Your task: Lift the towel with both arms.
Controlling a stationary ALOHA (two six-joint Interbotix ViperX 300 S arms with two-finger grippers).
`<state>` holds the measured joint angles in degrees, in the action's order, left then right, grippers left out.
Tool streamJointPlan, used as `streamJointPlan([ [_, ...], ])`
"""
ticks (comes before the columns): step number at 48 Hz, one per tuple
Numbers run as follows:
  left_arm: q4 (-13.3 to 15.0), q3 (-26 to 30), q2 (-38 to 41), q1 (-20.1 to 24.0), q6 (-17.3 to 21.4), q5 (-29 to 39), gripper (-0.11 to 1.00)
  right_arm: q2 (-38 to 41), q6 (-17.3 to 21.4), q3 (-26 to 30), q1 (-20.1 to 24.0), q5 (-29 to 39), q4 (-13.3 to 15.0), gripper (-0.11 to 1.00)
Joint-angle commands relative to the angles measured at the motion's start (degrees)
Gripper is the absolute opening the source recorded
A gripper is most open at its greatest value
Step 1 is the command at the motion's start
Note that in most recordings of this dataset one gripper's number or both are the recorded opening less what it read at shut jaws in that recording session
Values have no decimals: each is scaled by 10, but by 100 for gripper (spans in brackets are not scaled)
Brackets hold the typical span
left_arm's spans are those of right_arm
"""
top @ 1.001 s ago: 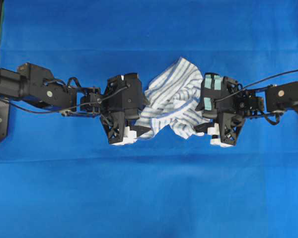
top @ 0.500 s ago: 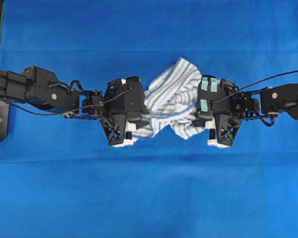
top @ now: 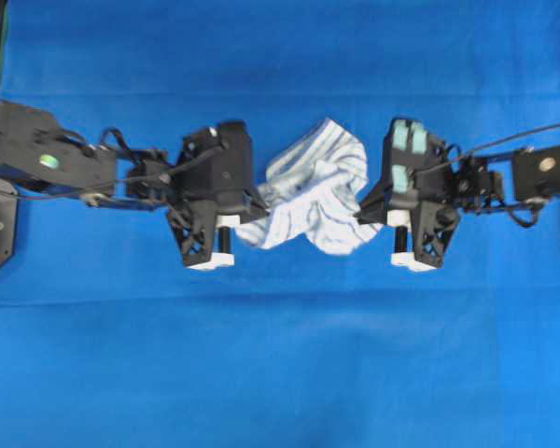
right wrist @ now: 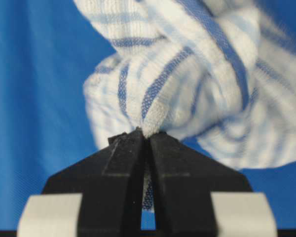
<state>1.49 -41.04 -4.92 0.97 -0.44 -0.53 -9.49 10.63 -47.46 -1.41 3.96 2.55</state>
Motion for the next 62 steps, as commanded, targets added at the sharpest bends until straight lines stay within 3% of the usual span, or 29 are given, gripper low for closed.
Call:
streamJointPlan([
  [1,1,17,-54,5,1,37,2,-52,-3,28,2,36,0,3],
  [13,1,48,-154,18,1,133,2,-146,-7,98,-4,161,11,3],
  [34,-1,152,-264,55,10,255,2,-194,-10,261,-11,301,82,3],
  [42,-2,188,-285,60,13,283,2,-194,-13,307,-11,321,86,3],
  [62,-2,192,-290,60,26,286,3,-182,-28,314,-11,323,88,3],
])
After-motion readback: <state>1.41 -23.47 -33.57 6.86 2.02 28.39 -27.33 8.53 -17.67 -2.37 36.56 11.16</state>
